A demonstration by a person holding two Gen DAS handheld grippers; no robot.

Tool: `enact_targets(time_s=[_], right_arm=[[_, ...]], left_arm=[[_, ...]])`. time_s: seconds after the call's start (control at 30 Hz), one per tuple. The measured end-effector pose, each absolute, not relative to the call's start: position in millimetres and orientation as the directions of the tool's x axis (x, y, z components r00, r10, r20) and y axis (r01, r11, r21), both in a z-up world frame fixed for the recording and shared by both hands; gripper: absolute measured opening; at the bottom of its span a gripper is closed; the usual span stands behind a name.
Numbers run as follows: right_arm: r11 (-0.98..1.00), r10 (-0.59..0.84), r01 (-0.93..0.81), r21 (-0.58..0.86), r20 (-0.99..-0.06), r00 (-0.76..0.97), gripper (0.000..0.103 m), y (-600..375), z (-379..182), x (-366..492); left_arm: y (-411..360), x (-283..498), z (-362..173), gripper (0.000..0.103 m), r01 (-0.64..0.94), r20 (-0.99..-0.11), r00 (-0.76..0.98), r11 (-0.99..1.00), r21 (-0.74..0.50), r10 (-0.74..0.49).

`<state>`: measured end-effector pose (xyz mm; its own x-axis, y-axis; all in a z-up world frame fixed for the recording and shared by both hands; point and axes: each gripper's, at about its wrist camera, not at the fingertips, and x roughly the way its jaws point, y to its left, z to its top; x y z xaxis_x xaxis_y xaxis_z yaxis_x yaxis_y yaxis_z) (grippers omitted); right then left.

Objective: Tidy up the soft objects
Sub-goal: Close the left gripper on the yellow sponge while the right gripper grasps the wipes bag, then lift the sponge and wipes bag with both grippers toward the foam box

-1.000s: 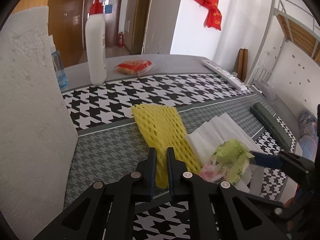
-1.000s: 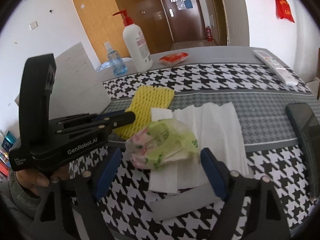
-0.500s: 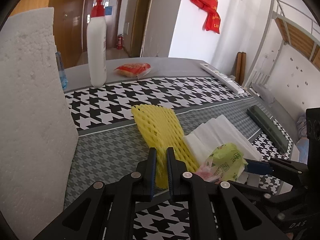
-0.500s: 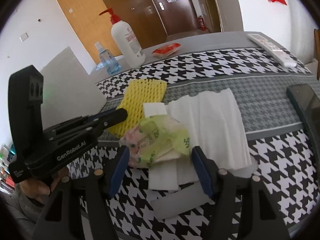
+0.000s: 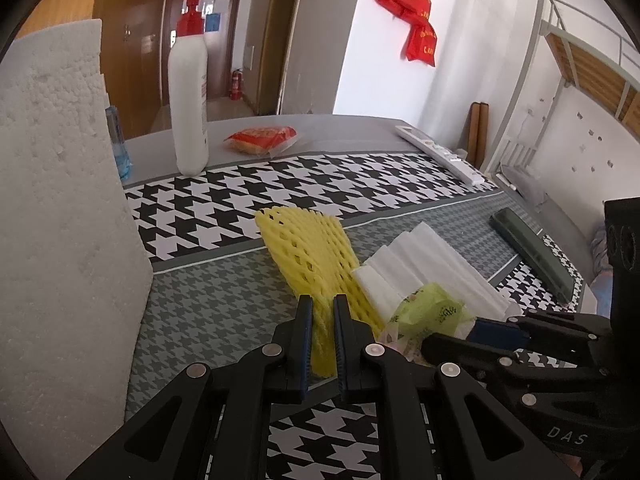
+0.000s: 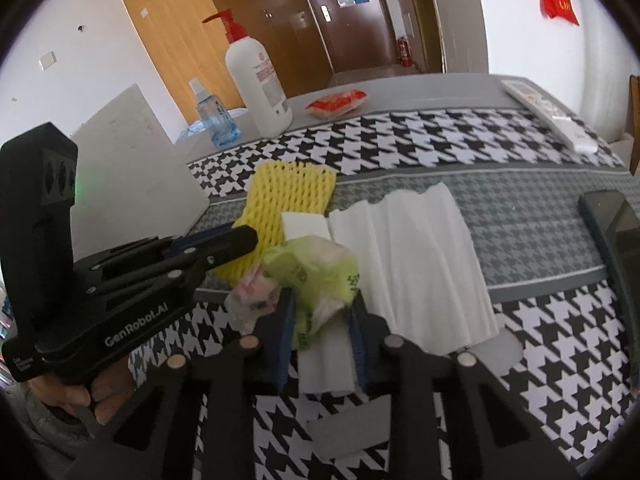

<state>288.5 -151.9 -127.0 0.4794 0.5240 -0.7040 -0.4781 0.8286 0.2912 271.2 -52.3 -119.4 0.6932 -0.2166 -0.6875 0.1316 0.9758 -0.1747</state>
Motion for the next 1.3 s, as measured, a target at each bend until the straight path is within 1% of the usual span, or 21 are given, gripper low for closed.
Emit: enact_targets(time_s=[0.1,0.4,0.67,1.07,1.3], right_arm=[[0.829,0.524,-0.485,0.278,-0.687,0.503,0.020,-153.9,-120.4,284.5],[0.836,0.525,-0.484,0.259,-0.635,0.567,0.016,-171.6,-97.6,269.8],[0.844,0.522,-0.476,0.249,-0.589,0.617,0.016,-187.8,-78.6,256.0],[0.840,0.534,-0.486,0.241,-0.528,0.660,0.016,-194.2,-57.8,241.2],[0.834,0.543,-0.500,0.233,-0.503,0.672,0.009,-190.9,-49.5,235.0]], left_arm=[[-51.4,270.4,-119.5,0.011,0.129,-0.685,0.695,0.976,-0.178,-0.217],[-49.7,261.7,-106.4,0.010,0.149,-0.646,0.723,0.968,-0.201,-0.246],[-54.0,246.4,-85.2,0.010,0.156,-0.606,0.762,0.973,-0.167,-0.227],[-52.2,212.9,-50.1,0.010,0.151,-0.533,0.828,0.985,-0.084,-0.173],[-50.4,203.2,-38.3,0.010,0.152,-0.503,0.849,0.986,-0.062,-0.163]])
